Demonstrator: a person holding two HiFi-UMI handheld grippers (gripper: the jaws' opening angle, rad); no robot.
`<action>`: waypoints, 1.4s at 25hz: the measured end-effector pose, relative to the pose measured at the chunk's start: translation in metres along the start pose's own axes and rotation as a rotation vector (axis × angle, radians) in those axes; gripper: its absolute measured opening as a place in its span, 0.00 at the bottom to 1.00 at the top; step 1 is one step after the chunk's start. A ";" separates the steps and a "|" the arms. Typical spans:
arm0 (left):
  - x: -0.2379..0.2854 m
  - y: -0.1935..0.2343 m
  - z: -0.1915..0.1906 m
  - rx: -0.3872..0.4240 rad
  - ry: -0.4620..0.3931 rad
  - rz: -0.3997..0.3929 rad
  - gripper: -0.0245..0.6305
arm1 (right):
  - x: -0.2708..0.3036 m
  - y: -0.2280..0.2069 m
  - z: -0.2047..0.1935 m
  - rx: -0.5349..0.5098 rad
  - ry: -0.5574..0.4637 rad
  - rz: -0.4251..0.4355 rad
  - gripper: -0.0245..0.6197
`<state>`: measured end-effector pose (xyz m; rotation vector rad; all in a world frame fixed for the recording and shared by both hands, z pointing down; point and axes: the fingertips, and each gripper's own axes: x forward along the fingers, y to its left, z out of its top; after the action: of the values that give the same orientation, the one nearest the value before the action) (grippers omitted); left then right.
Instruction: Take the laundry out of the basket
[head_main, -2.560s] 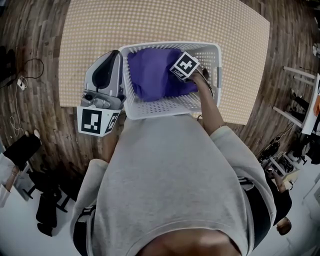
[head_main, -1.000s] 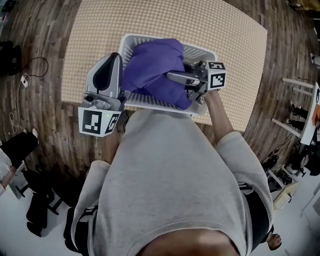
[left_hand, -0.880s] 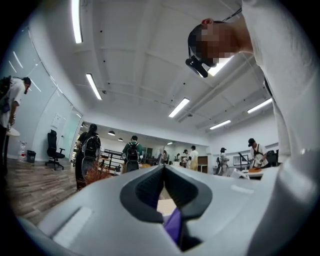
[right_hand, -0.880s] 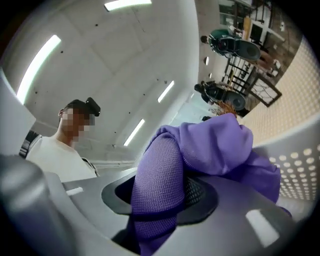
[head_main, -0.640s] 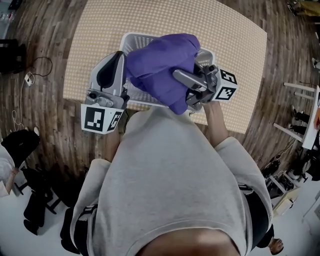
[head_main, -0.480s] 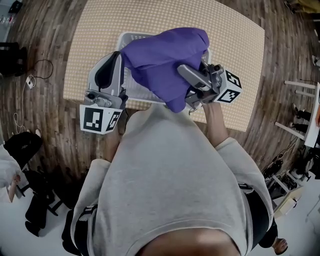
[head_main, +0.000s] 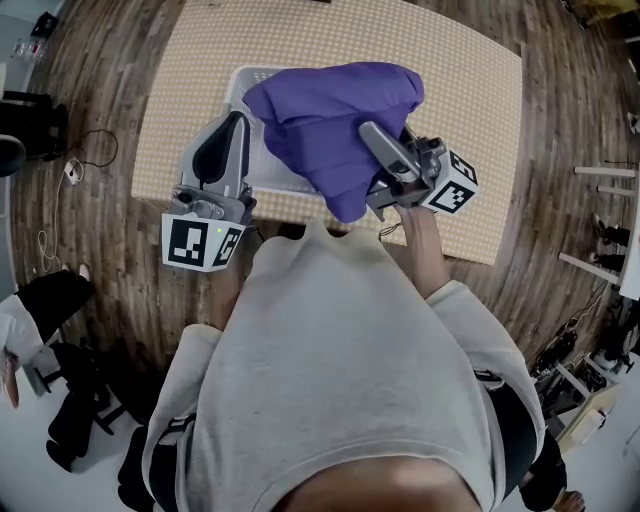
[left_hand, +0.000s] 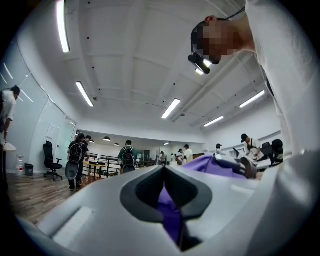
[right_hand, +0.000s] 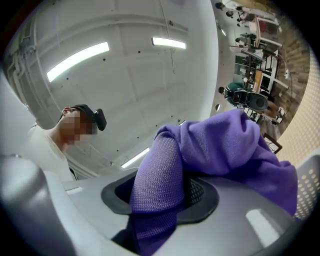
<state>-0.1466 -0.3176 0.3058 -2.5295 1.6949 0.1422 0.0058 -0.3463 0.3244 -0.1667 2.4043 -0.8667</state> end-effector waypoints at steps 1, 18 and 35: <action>-0.006 -0.002 0.000 0.003 0.005 0.004 0.05 | -0.002 0.003 -0.003 0.000 -0.002 -0.001 0.32; -0.069 -0.033 0.016 0.006 -0.026 -0.026 0.05 | -0.008 0.068 -0.007 -0.510 0.044 -0.250 0.32; -0.203 -0.030 0.046 -0.017 -0.096 -0.074 0.05 | 0.021 0.175 -0.069 -0.867 0.042 -0.442 0.31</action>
<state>-0.1970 -0.1147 0.2874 -2.5484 1.5704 0.2691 -0.0374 -0.1782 0.2493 -1.0363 2.6651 0.0752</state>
